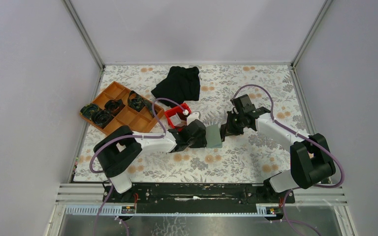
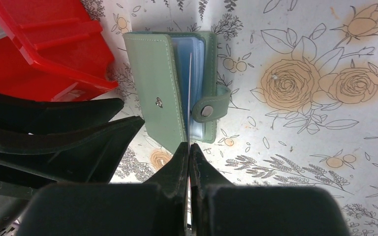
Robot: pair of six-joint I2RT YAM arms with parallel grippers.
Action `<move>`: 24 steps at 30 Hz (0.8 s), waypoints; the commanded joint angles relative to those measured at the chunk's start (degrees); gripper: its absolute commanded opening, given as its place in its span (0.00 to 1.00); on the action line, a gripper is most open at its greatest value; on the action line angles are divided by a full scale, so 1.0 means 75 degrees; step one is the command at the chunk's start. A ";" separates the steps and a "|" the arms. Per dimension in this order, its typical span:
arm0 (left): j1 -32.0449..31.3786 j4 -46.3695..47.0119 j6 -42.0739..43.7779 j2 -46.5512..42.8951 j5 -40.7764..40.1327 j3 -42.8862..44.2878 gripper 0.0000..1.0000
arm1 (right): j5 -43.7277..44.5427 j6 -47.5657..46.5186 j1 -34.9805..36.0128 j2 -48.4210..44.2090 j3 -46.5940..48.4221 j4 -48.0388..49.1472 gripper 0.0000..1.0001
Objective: Put the credit cards into the card holder
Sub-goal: Open the card holder at the center of the board.
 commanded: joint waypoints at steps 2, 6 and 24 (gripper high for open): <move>0.0058 -0.0592 0.0005 -0.0011 -0.0213 -0.0364 0.49 | -0.0444 0.0150 -0.0057 0.0022 0.0113 0.0331 0.00; 0.0054 -0.0635 -0.0026 -0.0041 -0.0206 -0.0420 0.50 | -0.0577 0.0189 -0.0055 0.0047 0.0073 0.0412 0.00; 0.0062 -0.0713 -0.0074 0.0082 -0.0129 -0.0469 0.50 | -0.1327 0.0112 -0.0059 0.0359 -0.0163 0.0790 0.00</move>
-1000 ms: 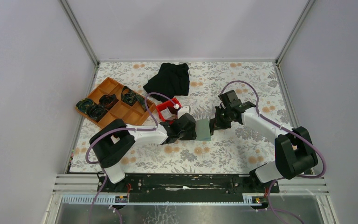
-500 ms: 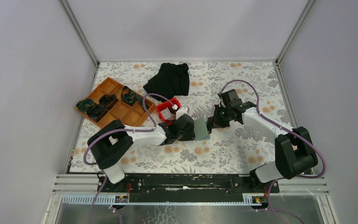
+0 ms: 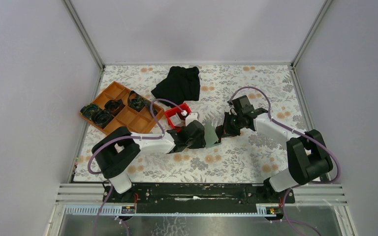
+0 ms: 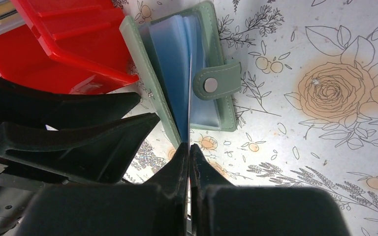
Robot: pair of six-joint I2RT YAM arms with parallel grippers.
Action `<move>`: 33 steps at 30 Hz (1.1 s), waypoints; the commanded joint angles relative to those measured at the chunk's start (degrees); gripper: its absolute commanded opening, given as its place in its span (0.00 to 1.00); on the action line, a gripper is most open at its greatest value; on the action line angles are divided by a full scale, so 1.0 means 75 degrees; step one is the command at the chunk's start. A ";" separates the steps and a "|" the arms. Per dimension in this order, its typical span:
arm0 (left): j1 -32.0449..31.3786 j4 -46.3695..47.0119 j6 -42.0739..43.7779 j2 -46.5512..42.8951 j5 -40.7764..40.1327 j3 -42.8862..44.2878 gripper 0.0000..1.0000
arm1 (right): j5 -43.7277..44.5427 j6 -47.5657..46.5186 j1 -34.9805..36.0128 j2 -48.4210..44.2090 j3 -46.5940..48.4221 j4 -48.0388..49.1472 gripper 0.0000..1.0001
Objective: Put the credit cards into the card holder
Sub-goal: Open the card holder at the center of the board.
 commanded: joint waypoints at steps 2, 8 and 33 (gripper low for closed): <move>0.0060 -0.0761 0.0010 0.0267 -0.0103 -0.0230 0.49 | -0.0453 -0.0090 -0.0020 0.0136 -0.0023 0.0291 0.00; 0.0055 -0.0857 -0.0012 0.0225 -0.0190 -0.0209 0.50 | 0.0216 -0.0419 -0.0026 -0.0135 0.0186 -0.0069 0.00; 0.0053 -0.0905 -0.0154 0.0203 -0.0225 -0.0224 0.49 | 0.0655 -0.0632 -0.0024 -0.0450 0.0429 -0.0474 0.00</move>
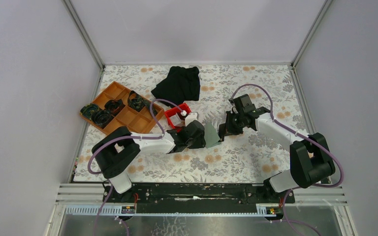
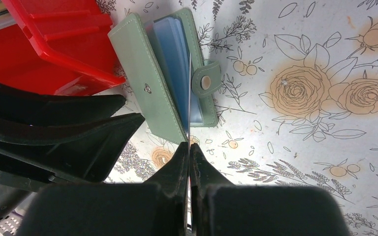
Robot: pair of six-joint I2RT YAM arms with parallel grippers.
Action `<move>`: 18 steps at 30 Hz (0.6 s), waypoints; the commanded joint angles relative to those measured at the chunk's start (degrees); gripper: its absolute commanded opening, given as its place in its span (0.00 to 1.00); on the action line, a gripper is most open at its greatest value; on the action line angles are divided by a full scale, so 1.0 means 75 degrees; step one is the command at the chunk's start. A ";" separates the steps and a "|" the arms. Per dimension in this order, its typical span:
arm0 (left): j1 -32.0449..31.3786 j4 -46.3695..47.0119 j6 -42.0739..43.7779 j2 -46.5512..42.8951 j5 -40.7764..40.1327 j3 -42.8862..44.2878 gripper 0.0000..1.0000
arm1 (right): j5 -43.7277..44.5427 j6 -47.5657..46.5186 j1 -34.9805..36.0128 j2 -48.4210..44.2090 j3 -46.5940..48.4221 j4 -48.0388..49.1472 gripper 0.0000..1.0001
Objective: Put the credit cards into the card holder
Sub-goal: Open the card holder at the center of the board.
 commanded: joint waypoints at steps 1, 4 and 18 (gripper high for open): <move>0.0060 -0.0887 -0.0036 0.0198 -0.0182 -0.0247 0.49 | 0.0152 -0.0179 -0.0019 -0.0257 0.0347 -0.0206 0.00; 0.0040 -0.0887 -0.0046 0.0157 -0.0181 -0.0275 0.49 | 0.0261 -0.0239 -0.0017 -0.0313 0.0375 -0.0333 0.00; 0.0015 -0.0896 -0.0070 0.0197 -0.0164 -0.0204 0.49 | 0.0134 -0.0206 -0.0017 -0.0169 0.0108 -0.0116 0.00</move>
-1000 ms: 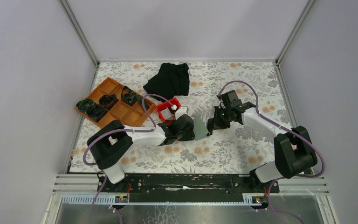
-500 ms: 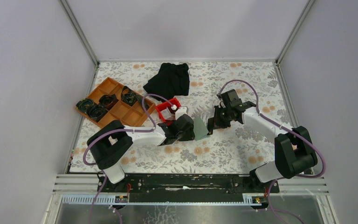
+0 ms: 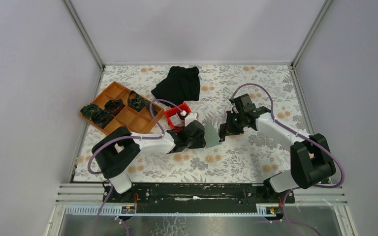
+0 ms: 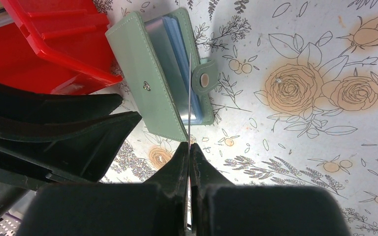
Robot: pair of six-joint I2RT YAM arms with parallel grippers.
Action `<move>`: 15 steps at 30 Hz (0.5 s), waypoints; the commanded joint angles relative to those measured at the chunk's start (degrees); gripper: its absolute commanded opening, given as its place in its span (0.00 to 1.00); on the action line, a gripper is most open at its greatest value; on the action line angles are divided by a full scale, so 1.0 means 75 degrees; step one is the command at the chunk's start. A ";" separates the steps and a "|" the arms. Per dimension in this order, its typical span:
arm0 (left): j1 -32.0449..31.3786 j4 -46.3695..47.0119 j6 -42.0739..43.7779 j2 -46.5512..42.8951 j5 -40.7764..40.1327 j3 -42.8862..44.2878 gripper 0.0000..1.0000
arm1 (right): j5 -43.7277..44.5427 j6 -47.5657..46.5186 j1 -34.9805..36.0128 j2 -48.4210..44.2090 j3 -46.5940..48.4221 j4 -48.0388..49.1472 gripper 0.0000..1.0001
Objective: Put the credit cards into the card holder
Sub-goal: Open the card holder at the center of the board.
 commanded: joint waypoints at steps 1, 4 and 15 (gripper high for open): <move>0.0018 -0.0893 0.0021 0.0207 -0.0148 -0.0207 0.49 | 0.0071 -0.0113 -0.0017 -0.0093 0.0009 0.0054 0.00; 0.0025 -0.0902 0.0037 0.0207 -0.0148 -0.0204 0.49 | 0.0151 -0.0124 -0.0019 -0.0010 -0.0090 0.0090 0.00; 0.0004 -0.0898 0.0040 0.0177 -0.0137 -0.0257 0.49 | 0.0141 -0.0033 -0.0007 0.0182 -0.0178 0.0304 0.00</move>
